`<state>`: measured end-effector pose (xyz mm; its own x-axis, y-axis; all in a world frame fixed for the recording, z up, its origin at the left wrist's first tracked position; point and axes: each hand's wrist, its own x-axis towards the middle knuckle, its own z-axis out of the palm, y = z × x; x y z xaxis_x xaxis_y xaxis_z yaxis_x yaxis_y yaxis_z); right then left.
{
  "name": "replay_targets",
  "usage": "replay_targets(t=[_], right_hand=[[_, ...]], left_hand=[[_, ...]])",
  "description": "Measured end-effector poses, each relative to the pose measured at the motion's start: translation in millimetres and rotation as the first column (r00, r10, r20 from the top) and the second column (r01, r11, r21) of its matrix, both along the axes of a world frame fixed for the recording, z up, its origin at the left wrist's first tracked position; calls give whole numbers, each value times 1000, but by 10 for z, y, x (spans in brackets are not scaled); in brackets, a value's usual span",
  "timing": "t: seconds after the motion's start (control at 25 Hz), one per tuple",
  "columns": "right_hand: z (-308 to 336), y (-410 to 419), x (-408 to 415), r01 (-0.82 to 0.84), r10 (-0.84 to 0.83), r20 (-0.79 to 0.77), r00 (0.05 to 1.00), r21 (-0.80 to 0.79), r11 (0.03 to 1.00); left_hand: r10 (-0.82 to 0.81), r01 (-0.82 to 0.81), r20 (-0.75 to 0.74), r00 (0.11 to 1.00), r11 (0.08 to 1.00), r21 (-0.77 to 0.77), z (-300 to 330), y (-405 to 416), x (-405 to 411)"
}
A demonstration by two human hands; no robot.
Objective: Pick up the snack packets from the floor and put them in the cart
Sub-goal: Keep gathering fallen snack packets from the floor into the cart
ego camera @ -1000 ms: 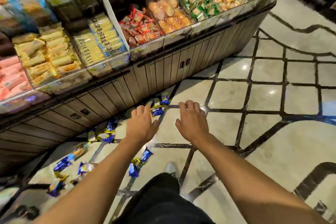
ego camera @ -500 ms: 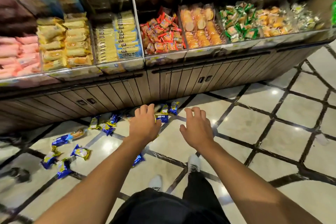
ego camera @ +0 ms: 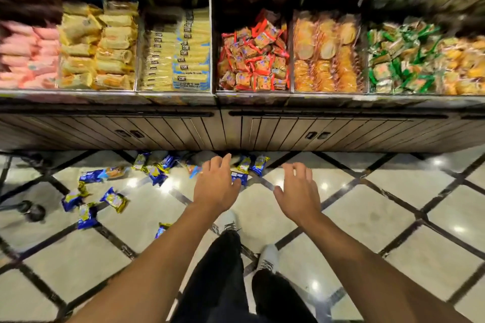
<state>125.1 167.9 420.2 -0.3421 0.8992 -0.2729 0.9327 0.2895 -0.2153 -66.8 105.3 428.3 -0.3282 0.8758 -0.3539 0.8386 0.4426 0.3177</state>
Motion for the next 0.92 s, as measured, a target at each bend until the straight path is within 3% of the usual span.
replay_targets(t=[0.36, 0.56, 0.92], right_hand=[[-1113, 686, -528, 142, -145, -113, 983, -31, 989], [-2187, 933, -585, 126, -134, -124, 983, -71, 989], [-4600, 1248, -531, 183, -196, -164, 967, -91, 979]], left_hand=[[-36, 34, 106, 994, 999, 21, -1200, 1039, -328], [-57, 59, 86, 995, 998, -26, -2208, 1233, -295], [-115, 118, 62, 991, 992, -36, -4624, 1484, -148]])
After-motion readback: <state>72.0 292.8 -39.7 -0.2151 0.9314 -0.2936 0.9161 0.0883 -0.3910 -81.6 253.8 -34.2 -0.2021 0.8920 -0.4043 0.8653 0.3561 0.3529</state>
